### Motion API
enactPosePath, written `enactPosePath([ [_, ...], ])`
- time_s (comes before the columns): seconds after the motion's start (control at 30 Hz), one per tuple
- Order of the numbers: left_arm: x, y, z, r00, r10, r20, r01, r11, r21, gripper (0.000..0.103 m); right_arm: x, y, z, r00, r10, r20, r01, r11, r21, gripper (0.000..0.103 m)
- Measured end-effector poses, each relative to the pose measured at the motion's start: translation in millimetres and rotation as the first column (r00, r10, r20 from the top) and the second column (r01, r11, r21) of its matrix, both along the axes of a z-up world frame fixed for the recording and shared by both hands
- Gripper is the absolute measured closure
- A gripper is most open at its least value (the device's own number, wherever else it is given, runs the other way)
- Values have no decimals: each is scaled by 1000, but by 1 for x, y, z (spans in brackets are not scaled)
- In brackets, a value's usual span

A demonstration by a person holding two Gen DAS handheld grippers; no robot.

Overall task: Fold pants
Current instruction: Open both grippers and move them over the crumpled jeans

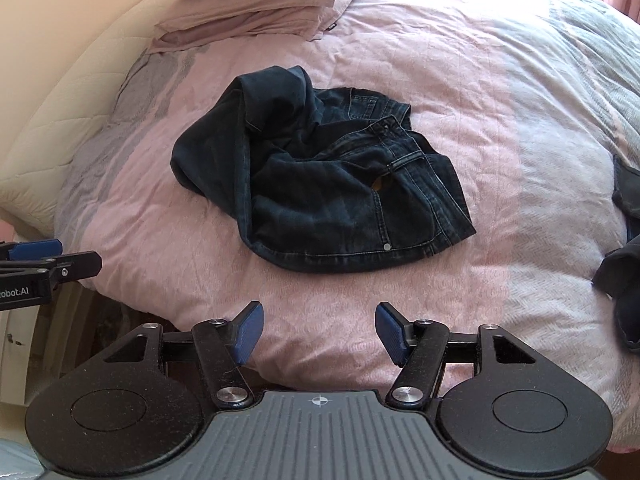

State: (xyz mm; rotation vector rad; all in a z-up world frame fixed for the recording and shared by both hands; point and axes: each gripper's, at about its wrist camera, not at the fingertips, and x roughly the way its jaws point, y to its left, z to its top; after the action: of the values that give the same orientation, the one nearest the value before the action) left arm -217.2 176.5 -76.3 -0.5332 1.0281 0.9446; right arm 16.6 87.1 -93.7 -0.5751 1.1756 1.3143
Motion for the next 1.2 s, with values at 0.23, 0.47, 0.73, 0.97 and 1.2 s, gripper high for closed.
enactPosePath([
  [0.23,3,-1,7,1000,7,-11,-7,999,43,19,12,-3,4,1000,-24,-6,24,999,30,44],
  [0.47,-10,27,8,1000,21,20,-23,998,62,12,25,2,-1,996,-91,-27,92,995,27,44],
  [0.73,-36,97,2,1000,1,24,-3,994,108,6,42,14,-14,952,-300,-51,301,954,2,44],
  [0.97,-64,184,-22,998,-42,43,39,997,72,7,33,28,-33,887,-460,-36,460,888,-10,44],
  [1.2,-76,255,-58,993,-113,27,112,993,35,10,18,16,-55,742,-666,-75,669,744,11,44],
])
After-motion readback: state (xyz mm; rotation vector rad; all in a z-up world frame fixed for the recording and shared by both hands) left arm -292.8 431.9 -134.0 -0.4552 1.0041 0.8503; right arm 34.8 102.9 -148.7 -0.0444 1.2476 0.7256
